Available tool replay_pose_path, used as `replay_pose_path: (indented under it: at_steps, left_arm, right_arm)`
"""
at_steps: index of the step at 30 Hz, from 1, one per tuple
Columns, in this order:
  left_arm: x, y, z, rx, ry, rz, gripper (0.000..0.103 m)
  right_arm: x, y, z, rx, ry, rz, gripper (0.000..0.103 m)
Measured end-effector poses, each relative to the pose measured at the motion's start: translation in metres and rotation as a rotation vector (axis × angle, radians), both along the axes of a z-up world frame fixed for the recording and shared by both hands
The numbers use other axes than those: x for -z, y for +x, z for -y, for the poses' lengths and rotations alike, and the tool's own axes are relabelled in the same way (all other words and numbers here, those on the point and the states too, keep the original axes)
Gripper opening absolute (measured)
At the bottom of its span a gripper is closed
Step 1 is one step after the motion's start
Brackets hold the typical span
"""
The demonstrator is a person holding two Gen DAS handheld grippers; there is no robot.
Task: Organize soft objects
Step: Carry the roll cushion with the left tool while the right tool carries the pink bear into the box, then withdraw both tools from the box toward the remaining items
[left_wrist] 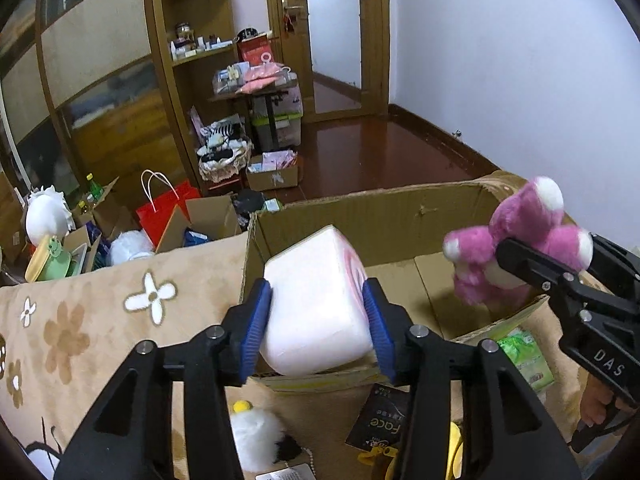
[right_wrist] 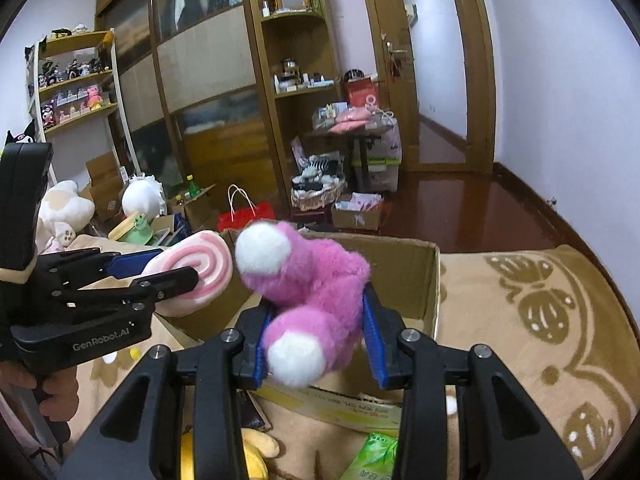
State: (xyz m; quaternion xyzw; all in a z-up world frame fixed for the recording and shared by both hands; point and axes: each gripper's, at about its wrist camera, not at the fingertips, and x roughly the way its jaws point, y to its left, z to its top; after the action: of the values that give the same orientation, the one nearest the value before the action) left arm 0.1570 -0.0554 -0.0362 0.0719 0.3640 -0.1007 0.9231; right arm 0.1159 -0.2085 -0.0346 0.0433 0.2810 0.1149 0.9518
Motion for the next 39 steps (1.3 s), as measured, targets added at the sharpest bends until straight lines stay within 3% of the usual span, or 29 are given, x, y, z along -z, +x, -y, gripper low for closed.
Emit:
replay_pose_path:
  at_steps: [6, 11, 13, 17, 25, 39]
  left_arm:
    - [-0.002, -0.002, -0.006, -0.031, -0.003, 0.000, 0.071]
    - [-0.008, -0.011, -0.013, -0.056, 0.036, 0.015, 0.084]
    - [-0.011, -0.017, -0.017, -0.076, 0.051, 0.024, 0.093]
    - [-0.020, -0.031, -0.027, -0.090, 0.056, 0.032, 0.095]
    - [-0.033, -0.064, -0.048, -0.116, 0.034, 0.015, 0.098]
    - [-0.043, -0.103, -0.073, -0.150, 0.064, -0.026, 0.099]
  right_arm:
    - [0.005, 0.001, 0.005, 0.010, 0.023, -0.026, 0.047]
    - [-0.004, -0.011, 0.005, 0.033, 0.037, -0.006, 0.068]
    - [-0.008, -0.019, 0.006, 0.046, 0.043, 0.002, 0.082]
    - [-0.018, -0.035, 0.007, 0.071, 0.052, 0.021, 0.102]
    - [-0.036, -0.069, 0.006, 0.110, 0.038, 0.029, 0.103]
    - [-0.046, -0.112, 0.005, 0.153, 0.035, 0.020, 0.103]
